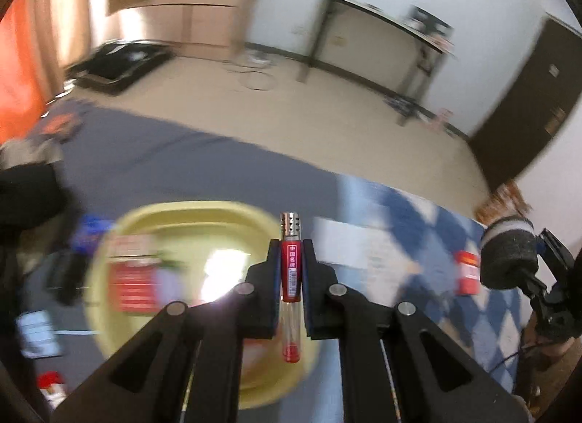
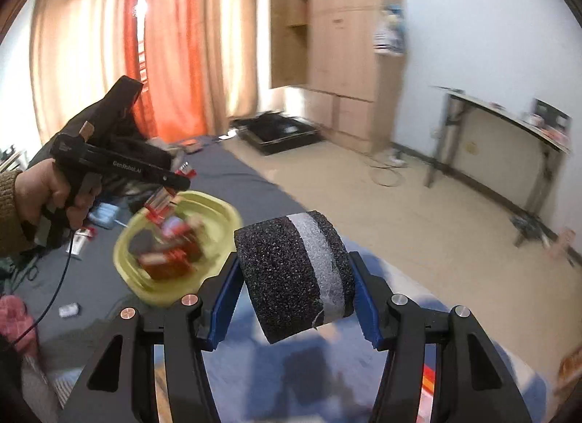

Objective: Organize rigid objects
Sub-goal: 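Carry the foam cylinder and lighter into the yellow basin, release both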

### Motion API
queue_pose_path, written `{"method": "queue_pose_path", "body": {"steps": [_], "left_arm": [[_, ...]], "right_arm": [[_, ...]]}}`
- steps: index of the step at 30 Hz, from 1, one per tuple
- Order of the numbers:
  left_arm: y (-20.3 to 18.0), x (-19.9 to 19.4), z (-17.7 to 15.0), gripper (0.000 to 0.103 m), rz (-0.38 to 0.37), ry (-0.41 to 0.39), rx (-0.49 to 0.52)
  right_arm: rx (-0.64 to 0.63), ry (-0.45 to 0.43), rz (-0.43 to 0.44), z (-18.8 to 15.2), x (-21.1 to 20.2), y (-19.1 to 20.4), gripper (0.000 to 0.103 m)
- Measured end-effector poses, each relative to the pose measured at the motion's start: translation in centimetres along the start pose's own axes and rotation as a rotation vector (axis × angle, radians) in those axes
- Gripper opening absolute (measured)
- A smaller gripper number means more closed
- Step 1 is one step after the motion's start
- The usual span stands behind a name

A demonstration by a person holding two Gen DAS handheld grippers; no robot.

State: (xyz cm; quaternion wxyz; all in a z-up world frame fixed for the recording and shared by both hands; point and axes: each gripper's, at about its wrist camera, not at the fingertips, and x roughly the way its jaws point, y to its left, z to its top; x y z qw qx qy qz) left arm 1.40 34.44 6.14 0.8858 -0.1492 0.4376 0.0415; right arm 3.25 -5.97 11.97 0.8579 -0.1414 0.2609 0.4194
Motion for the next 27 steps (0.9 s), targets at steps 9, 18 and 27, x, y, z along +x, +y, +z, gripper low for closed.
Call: {"method": "queue_pose_path", "body": {"steps": [9,18,27], "left_arm": [[9.0,5.2,-1.8,0.011,0.028,0.092,-0.1],[9.1,10.8,0.6,0.011,0.052,0.176,-0.071],[9.6,13.4,0.0,0.011,0.028,0.214,-0.058]], "right_arm": [[-0.062,0.23,0.008,3.9,17.3,11.2,0.056],[-0.088,0.264,-0.07,5.1,26.1,12.5,0.056],[-0.109,0.302,-0.043,3.8,28.7,14.3,0.053]]}}
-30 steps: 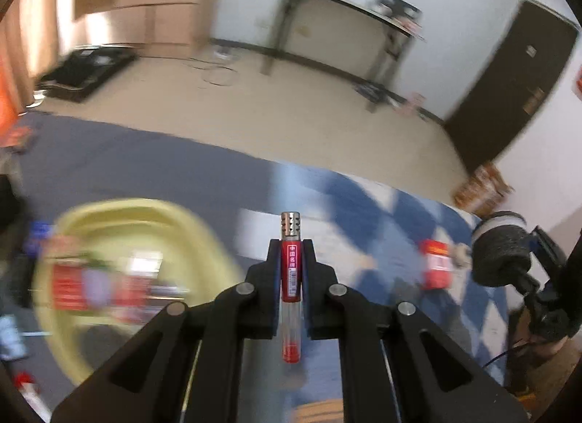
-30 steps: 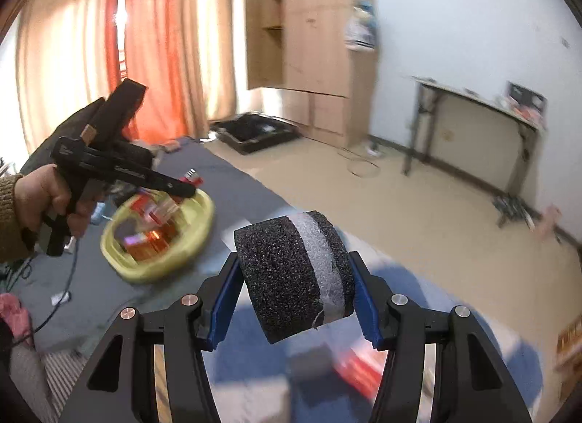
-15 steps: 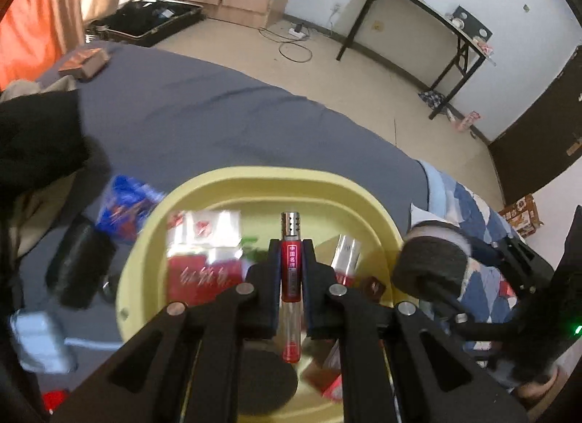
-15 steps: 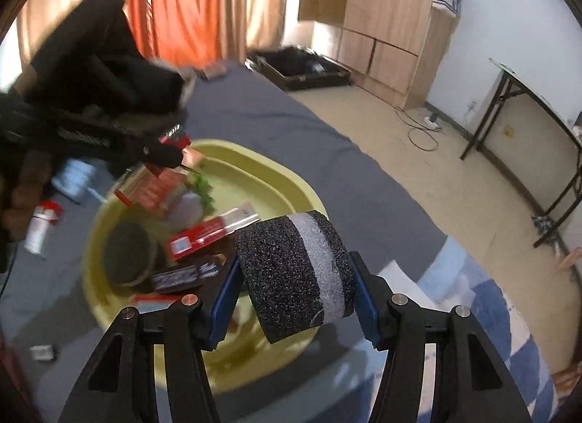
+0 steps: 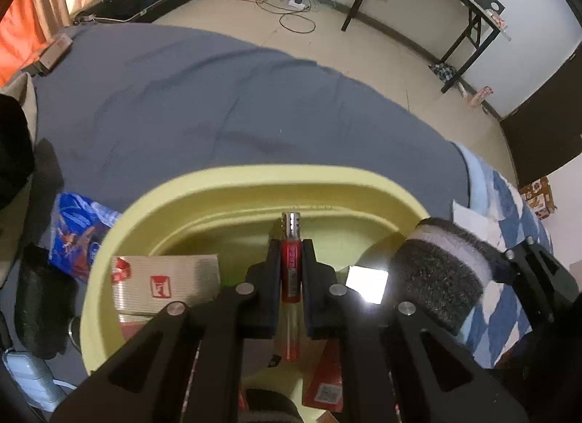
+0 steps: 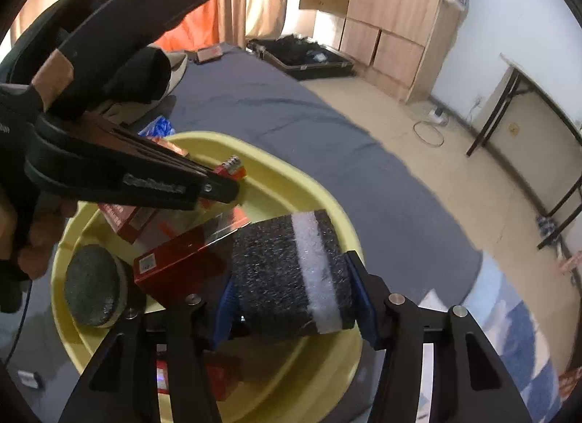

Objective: Organize rigid objects
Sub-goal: 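Carry the foam cylinder and lighter into the yellow basin, release both, then move both tools back toward the red-white box and silver tin, then grasp the red-white box with the left tool while the right tool grasps the silver tin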

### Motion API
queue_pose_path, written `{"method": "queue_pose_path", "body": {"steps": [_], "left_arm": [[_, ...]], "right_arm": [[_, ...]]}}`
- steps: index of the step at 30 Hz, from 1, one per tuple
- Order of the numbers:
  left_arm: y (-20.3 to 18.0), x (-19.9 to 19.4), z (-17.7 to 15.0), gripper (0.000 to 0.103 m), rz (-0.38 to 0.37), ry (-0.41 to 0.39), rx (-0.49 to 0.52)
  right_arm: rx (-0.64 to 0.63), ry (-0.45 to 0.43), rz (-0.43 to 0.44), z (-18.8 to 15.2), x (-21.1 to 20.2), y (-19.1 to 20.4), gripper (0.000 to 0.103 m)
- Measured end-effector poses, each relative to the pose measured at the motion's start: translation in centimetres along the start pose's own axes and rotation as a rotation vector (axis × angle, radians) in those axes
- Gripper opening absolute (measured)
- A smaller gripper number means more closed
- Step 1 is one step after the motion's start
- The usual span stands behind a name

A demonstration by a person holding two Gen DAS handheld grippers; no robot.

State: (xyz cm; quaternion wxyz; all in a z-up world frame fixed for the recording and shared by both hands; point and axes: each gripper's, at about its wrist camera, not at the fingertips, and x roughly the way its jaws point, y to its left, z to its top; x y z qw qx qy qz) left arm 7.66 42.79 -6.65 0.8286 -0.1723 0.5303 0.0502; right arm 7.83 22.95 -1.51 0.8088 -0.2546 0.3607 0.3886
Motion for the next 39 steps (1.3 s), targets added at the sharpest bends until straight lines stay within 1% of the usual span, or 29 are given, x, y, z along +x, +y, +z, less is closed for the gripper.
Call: {"method": "queue_pose_path", "body": {"steps": [2,4,7,8,9,10,11,12,13,14,16,17,19,20,21,22,23,24,25,27,28,29,30,31,33,35,38,39], "left_arm": [[0.3,0.5,0.0,0.011,-0.007,0.005,-0.01],[0.3,0.7,-0.1,0.011,-0.01,0.003,-0.02],[-0.1,0.4,-0.1,0.011,0.001,-0.001,-0.027],[-0.2,0.4,-0.1,0.013,-0.002,-0.003,-0.024],[-0.3,0.1,0.0,0.025,-0.003,-0.01,-0.023],[-0.5,-0.5,0.1,0.037,-0.005,-0.025,-0.026],[-0.7,-1.1,0.2,0.069,-0.013,-0.044,-0.032],[-1.0,-1.6,0.4,0.093,-0.02,-0.057,-0.029],[-1.7,-2.8,0.4,0.101,-0.037,-0.087,-0.003],[-2.4,-3.5,0.5,0.103,-0.055,-0.105,0.024],[-4.2,-5.3,0.6,0.103,-0.078,-0.123,0.081],[-5.2,-5.9,0.6,0.103,-0.067,-0.13,0.099],[-7.5,-6.7,0.7,0.103,-0.071,-0.146,0.14],[-9.5,-7.2,0.5,0.103,-0.099,-0.152,0.172],[-11.0,-7.4,0.1,0.103,-0.127,-0.152,0.195],[-13.2,-7.5,-0.1,0.103,-0.167,-0.152,0.22],[-15.8,-7.3,-0.7,0.103,-0.204,-0.143,0.246],[-18.5,-6.8,-1.3,0.103,-0.225,-0.122,0.27],[-20.1,-6.4,-1.6,0.103,-0.231,-0.107,0.277],[-24.6,-4.4,-3.0,0.103,-0.237,-0.053,0.254],[-26.4,-3.4,-3.4,0.103,-0.248,-0.03,0.243],[-28.9,-2.2,-4.4,0.103,-0.267,-0.002,0.256],[-30.9,-1.2,-5.1,0.103,-0.268,0.012,0.274],[-33.8,0.3,-6.4,0.103,-0.244,0.031,0.306],[-36.9,2.1,-8.3,0.103,-0.225,0.039,0.346],[-40.1,4.1,-10.3,0.103,-0.205,0.051,0.397],[-43.2,6.2,-12.0,0.103,-0.189,0.064,0.477],[-43.6,6.5,-12.4,0.103,-0.18,0.069,0.496]], "right_arm": [[-0.017,-0.009,-0.012,-0.1,0.1,0.1,0.053],[-0.01,-0.008,-0.004,-0.1,0.4,-0.1,0.054],[-0.001,-0.016,0.008,-0.3,0.1,-0.6,0.057],[-0.005,-0.017,0.016,-0.5,0.1,-0.6,0.07],[-0.008,-0.02,0.026,-0.8,-0.2,-0.7,0.091],[-0.008,-0.037,0.025,-1.3,-0.5,-0.7,0.099],[-0.004,-0.059,0.023,-1.4,-0.9,-0.8,0.102],[0.005,-0.089,0.02,-1.7,-1.7,-1.1,0.102],[0.019,-0.11,0.015,-1.9,-2.5,-1.6,0.102],[0.046,-0.13,0.012,-2.1,-3.6,-2.2,0.102],[0.11,-0.175,0.004,-2.8,-6.3,-4.2,0.103],[0.138,-0.181,-0.006,-3.4,-7.7,-5.4,0.103],[0.21,-0.204,-0.032,-5.6,-11.3,-8.6,0.103],[0.249,-0.216,-0.046,-7.0,-13.2,-10.4,0.103],[0.285,-0.223,-0.065,-8.7,-15.0,-12.3,0.103],[0.319,-0.225,-0.1,-11.1,-17.0,-14.6,0.103],[0.336,-0.221,-0.134,-13.1,-18.4,-16.4,0.103],[0.346,-0.206,-0.183,-15.5,-19.7,-18.3,0.103],[0.351,-0.18,-0.246,-18.5,-20.9,-20.4,0.103],[0.386,-0.136,-0.339,-23.3,-22.6,-23.8,0.103],[0.419,-0.101,-0.38,-26.3,-23.2,-25.8,0.103],[0.44,-0.07,-0.408,-28.2,-23.5,-27.0,0.103],[0.461,-0.042,-0.433,-30.2,-23.6,-28.1,0.103],[0.49,-0.028,-0.436,-32.0,-23.7,-29.1,0.103],[0.562,-0.037,-0.403,-34.5,-23.7,-30.5,0.102],[0.572,-0.06,-0.388,-35.0,-23.3,-30.9,0.103],[0.516,-0.059,-0.392,-35.9,-21.8,-31.4,0.103],[0.497,-0.053,-0.376,-36.2,-21.0,-31.7,0.102]]}}
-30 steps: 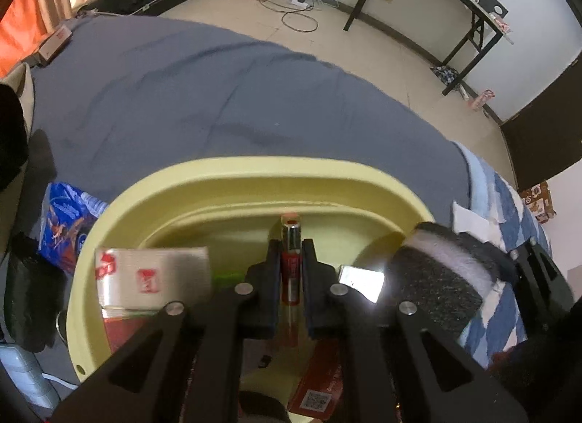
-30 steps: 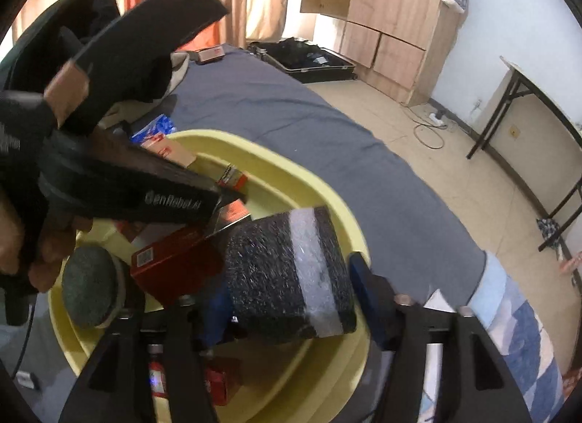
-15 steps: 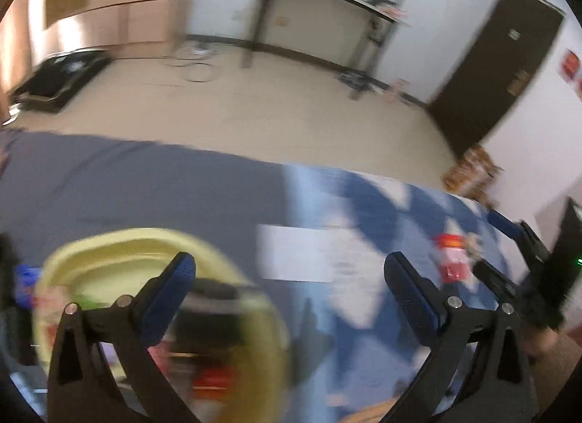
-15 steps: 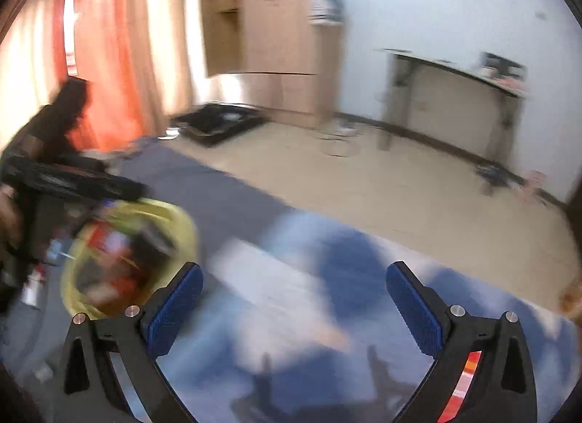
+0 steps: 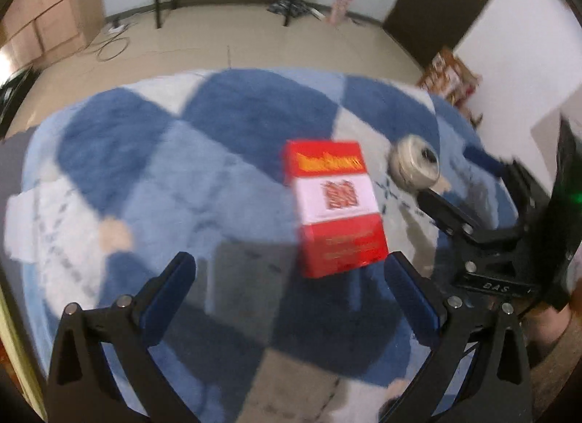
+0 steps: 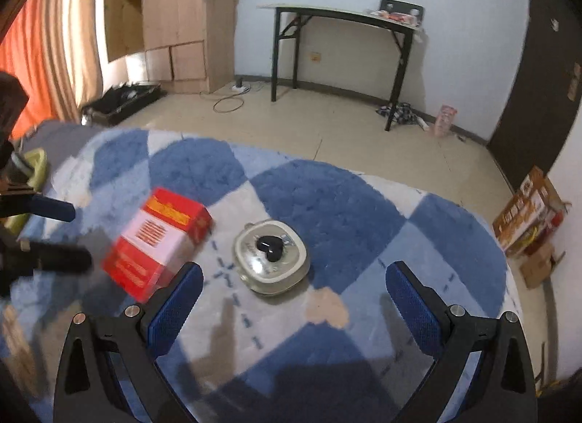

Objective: Organize rigid objects
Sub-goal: 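Grasp the red-white box with the left tool while the right tool grasps the silver tin, then carry the red-white box and silver tin over the yellow basin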

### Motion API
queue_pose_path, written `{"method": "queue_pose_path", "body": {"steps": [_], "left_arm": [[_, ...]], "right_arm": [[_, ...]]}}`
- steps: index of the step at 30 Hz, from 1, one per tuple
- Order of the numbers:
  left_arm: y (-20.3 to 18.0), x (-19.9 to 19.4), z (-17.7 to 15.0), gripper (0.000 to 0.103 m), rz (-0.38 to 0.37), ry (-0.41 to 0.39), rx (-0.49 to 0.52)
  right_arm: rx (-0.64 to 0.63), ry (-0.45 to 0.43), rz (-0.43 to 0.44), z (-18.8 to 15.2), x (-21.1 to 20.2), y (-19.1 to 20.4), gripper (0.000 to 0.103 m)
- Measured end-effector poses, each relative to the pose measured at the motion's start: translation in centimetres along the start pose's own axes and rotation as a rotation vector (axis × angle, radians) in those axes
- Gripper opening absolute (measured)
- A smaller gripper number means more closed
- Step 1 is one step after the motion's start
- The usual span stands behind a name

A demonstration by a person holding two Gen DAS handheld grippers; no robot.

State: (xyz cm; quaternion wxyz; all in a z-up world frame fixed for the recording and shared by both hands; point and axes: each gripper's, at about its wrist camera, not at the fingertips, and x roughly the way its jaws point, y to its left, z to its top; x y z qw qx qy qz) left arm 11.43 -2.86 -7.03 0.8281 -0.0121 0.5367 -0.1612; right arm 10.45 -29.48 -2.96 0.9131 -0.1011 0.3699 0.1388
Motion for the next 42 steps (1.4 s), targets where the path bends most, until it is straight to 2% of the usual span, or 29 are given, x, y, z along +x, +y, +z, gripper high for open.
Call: {"method": "queue_pose_path", "body": {"steps": [2,4,6,7,10,11,12,17,21,22,23,24,25,26,28,31,33,35,36,39,41,42], "left_arm": [[-1.0,1.5,0.0,0.103,0.044,0.01,0.043],[-1.5,2.6,0.3,0.103,0.028,0.004,0.046],[-1.5,2.8,0.7,0.103,0.027,-0.017,0.026],[-1.7,3.1,1.0,0.103,0.031,-0.021,0.02],[-2.4,3.6,1.8,0.103,0.056,-0.019,0.014],[-2.5,3.7,1.9,0.103,0.067,-0.011,0.013],[-2.5,3.7,1.8,0.103,0.069,-0.01,0.012],[-2.1,2.6,1.9,0.103,0.013,-0.026,-0.035],[-2.5,2.5,2.8,0.101,0.031,-0.049,-0.024],[-2.5,2.7,3.1,0.096,0.039,-0.053,-0.026],[-2.6,3.1,3.4,0.066,0.041,-0.046,-0.032],[-2.6,3.5,3.6,0.042,0.029,-0.033,-0.04],[-2.7,3.7,3.8,0.03,-0.028,-0.028,-0.062],[-2.7,3.6,4.0,0.024,-0.047,-0.023,-0.076],[-2.8,2.8,4.2,0.024,-0.033,-0.05,-0.102],[-1.8,-0.8,4.5,0.024,-0.055,-0.126,-0.112],[0.8,-5.2,4.4,0.024,-0.073,-0.183,-0.132],[5.0,-10.3,3.5,0.024,-0.047,-0.245,-0.163],[7.2,-12.5,2.7,0.024,-0.022,-0.268,-0.175],[13.8,-18.0,-0.1,0.024,0.095,-0.314,-0.22],[20.0,-22.0,-3.3,0.024,0.153,-0.332,-0.299],[21.6,-22.9,-4.3,0.024,0.175,-0.333,-0.321]], "right_arm": [[-0.019,0.001,0.016,-0.5,1.1,-0.2,0.101],[-0.047,-0.008,0.017,-0.7,1.9,-0.3,0.098],[-0.043,0.015,0.028,-0.8,3.7,-0.5,0.091],[-0.039,0.024,0.037,-0.7,4.7,-0.4,0.091],[-0.008,-0.003,0.068,-0.1,5.0,-1.3,0.07],[-0.003,-0.018,0.077,0.0,4.9,-1.3,0.052],[-0.006,-0.026,0.08,-0.1,4.9,-1.3,0.048],[0.026,-0.068,0.087,-1.0,3.8,-1.9,0.048],[0.08,-0.066,0.051,-2.3,3.2,-3.6,0.048],[0.097,-0.065,0.052,-2.8,2.9,-4.1,0.048],[0.109,-0.063,0.052,-3.2,2.6,-4.4,0.048],[0.117,-0.062,0.051,-3.5,2.3,-4.6,0.048],[0.119,-0.061,0.048,-3.8,1.9,-4.6,0.048],[0.116,-0.059,0.044,-3.9,1.5,-4.5,0.047],[0.104,-0.058,0.049,-3.7,0.5,-4.1,0.047],[0.084,-0.09,0.075,-2.3,-2.2,-2.8,0.047],[0.051,-0.116,0.099,-0.6,-4.0,-1.4,0.047],[0.005,-0.132,0.141,1.9,-5.6,1.0,0.047],[-0.014,-0.13,0.172,3.3,-6.3,2.4,0.047],[-0.116,-0.125,0.192,7.1,-7.8,7.7,0.047],[-0.19,-0.128,0.226,9.3,-8.8,12.1,0.047],[-0.229,-0.133,0.242,10.2,-9.3,14.3,0.047]]}}
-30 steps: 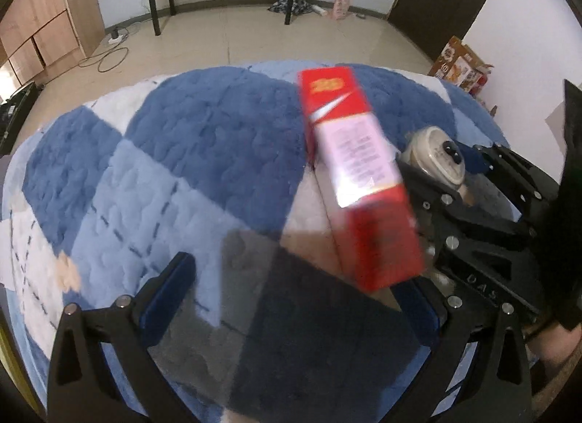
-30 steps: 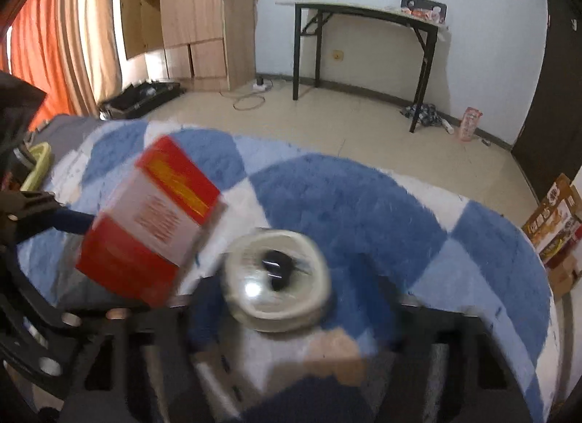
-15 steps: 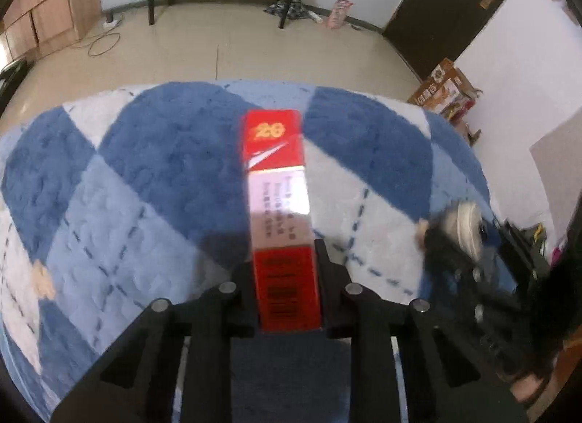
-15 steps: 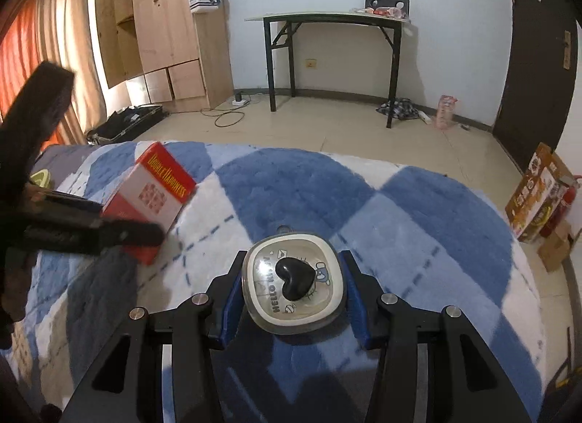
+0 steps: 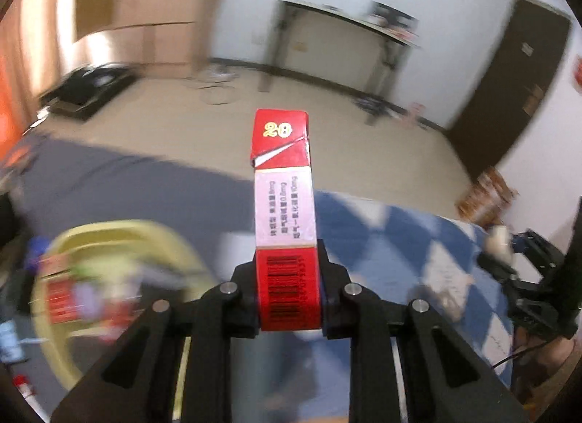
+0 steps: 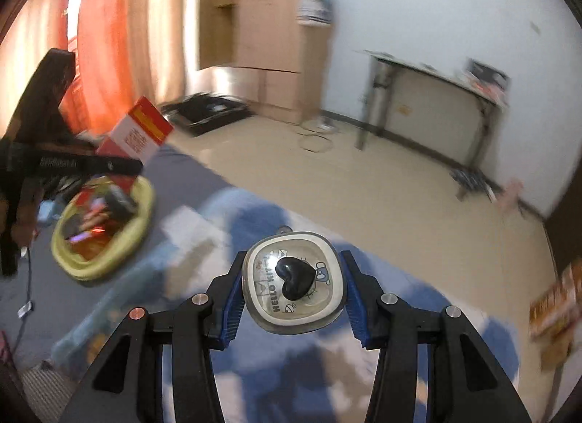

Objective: Organize rigid objects
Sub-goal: 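Carry the red-white box and silver tin over the yellow basin, then open both tools to drop the box and tin, then pull back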

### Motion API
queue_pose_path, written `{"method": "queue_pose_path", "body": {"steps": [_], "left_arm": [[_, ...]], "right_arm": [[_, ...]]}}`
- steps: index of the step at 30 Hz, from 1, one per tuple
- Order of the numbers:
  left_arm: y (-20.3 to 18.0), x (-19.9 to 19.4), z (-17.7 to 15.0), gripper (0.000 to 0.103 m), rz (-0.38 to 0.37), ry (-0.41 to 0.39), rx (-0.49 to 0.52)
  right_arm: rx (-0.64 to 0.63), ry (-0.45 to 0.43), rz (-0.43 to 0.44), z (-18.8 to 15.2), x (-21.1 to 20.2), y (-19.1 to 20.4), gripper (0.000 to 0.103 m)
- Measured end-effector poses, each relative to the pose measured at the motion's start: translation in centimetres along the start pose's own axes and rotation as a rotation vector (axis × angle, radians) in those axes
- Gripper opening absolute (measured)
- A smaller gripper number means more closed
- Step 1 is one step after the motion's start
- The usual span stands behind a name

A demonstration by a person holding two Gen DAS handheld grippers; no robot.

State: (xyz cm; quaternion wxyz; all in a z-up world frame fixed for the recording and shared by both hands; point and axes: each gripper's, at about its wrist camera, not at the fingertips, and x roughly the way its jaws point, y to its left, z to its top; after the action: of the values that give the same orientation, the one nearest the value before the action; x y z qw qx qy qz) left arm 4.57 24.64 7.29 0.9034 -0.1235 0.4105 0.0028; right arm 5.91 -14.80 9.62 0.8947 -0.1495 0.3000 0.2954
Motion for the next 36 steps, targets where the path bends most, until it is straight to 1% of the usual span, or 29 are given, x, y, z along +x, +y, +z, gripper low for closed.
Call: {"method": "queue_pose_path", "body": {"steps": [2,3,4,6,8,9,10,13,16,17,20,21,22,26,29,30,32,34,35,36], "left_arm": [[6.1,-2.3,-0.7,0.024,0.074,-0.012,-0.055],[8.3,-2.8,-1.2,0.024,0.096,-0.006,-0.072],[11.2,-3.6,-2.1,0.024,0.127,-0.004,-0.1],[14.7,-3.9,-4.3,0.024,0.16,0.013,-0.13],[16.7,-2.9,-6.2,0.024,0.161,0.052,-0.162],[16.7,-2.8,-7.2,0.024,0.158,0.06,-0.172],[17.6,-2.2,-8.3,0.024,0.15,0.069,-0.191],[19.1,-1.6,-9.9,0.024,0.129,0.097,-0.21],[20.4,-0.4,-11.0,0.024,0.105,0.13,-0.212],[21.0,-0.3,-11.0,0.024,0.1,0.126,-0.231],[23.2,0.0,-11.3,0.024,0.048,0.122,-0.307],[23.5,0.1,-11.4,0.024,0.04,0.124,-0.313],[24.1,0.2,-11.3,0.024,0.011,0.114,-0.323],[25.5,0.6,-10.7,0.024,-0.054,0.108,-0.346],[25.8,0.8,-10.6,0.024,-0.081,0.118,-0.343],[25.9,0.9,-10.7,0.024,-0.084,0.125,-0.346],[26.1,1.3,-11.0,0.024,-0.074,0.135,-0.334],[26.0,1.6,-11.3,0.024,-0.07,0.135,-0.315],[25.9,1.6,-11.4,0.026,-0.073,0.134,-0.308],[25.8,1.7,-11.5,0.032,-0.072,0.131,-0.305]], "right_arm": [[-0.071,-0.002,0.044,2.7,0.6,4.2,0.047],[-0.093,0.0,0.069,3.9,1.2,6.0,0.047],[-0.117,0.004,0.1,5.2,1.8,8.2,0.047],[-0.163,0.003,0.147,7.0,3.1,12.4,0.047],[-0.201,0.024,0.2,8.5,5.0,16.7,0.048],[-0.22,0.044,0.222,9.0,6.0,18.8,0.048],[-0.255,0.066,0.235,9.5,7.3,21.4,0.047],[-0.313,0.114,0.287,9.9,10.4,27.0,0.047],[-0.356,0.16,0.316,9.4,14.1,30.7,0.047],[-0.359,0.177,0.317,9.4,15.4,31.5,0.047],[-0.349,0.204,0.316,9.8,18.7,32.9,0.047],[-0.353,0.21,0.309,10.1,19.5,33.4,0.047],[-0.36,0.218,0.299,10.3,20.7,33.5,0.047],[-0.373,0.228,0.288,11.6,24.5,34.9,0.047],[-0.367,0.257,0.271,10.8,27.0,36.4,0.048],[-0.362,0.252,0.275,10.3,27.3,36.2,0.047],[-0.368,0.261,0.275,9.7,28.6,37.2,0.048],[-0.395,0.263,0.269,9.1,28.7,38.1,0.048],[-0.401,0.263,0.27,8.9,28.4,38.2,0.048],[-0.401,0.264,0.273,8.8,28.5,38.5,0.048]]}}
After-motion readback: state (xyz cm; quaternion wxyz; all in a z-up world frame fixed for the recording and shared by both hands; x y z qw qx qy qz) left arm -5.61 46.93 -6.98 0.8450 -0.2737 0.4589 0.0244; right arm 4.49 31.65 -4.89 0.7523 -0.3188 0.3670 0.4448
